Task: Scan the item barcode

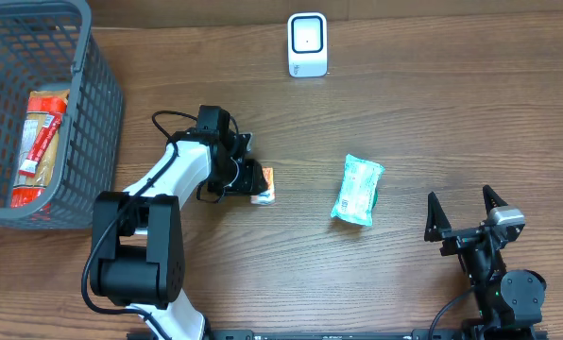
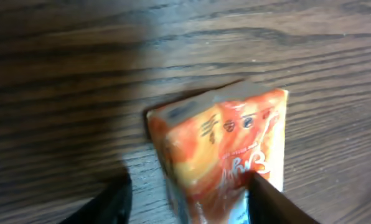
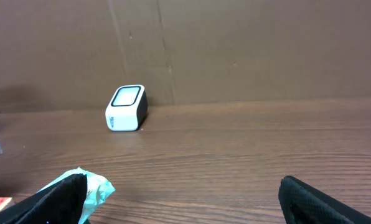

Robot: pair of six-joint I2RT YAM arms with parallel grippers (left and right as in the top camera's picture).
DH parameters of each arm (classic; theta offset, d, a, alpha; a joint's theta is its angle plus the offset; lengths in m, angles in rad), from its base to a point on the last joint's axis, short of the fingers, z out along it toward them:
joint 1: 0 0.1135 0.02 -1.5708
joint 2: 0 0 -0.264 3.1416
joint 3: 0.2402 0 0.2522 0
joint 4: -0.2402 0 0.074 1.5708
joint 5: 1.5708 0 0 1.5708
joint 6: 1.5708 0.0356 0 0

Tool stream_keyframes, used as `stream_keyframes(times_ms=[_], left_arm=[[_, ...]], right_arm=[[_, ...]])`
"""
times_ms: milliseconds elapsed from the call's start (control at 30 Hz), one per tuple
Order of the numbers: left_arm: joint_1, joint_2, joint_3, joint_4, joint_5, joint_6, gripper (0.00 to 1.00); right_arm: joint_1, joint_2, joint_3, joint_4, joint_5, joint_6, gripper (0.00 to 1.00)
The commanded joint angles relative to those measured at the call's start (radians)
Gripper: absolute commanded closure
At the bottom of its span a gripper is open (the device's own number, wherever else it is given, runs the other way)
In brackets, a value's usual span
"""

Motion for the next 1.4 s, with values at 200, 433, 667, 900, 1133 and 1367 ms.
stream_keyframes(times_ms=[200, 433, 667, 900, 1133, 1367], left_arm=[[0.000, 0.018, -0.035, 0.001, 0.037, 0.017, 0.77], [0.007, 0.012, -0.008, -0.046, 0.019, 0.019, 0.96], [0.005, -0.085, 0.095, -0.180, -0.204, -0.070, 0.96], [-0.100, -0.223, 0.101, -0.235, -0.597, -0.254, 0.96], [-0.311, -0.150, 0.100, -0.307, -0.977, -0.406, 0.96], [-0.467, 0.022, 0.100, -0.310, -1.179, -0.410, 0.96]], right_arm=[[-0.007, -0.008, -0.011, 0.003, -0.003, -0.004, 0.00], [-0.007, -0.008, -0.011, 0.003, -0.002, -0.004, 0.00], [-0.007, -0.008, -0.011, 0.003, -0.003, -0.004, 0.00], [-0.007, -0.008, -0.011, 0.003, -0.003, -0.004, 0.00], [-0.007, -0.008, -0.011, 0.003, -0.003, -0.004, 0.00], [-0.007, -0.008, -0.011, 0.003, -0.002, -0.004, 0.00]])
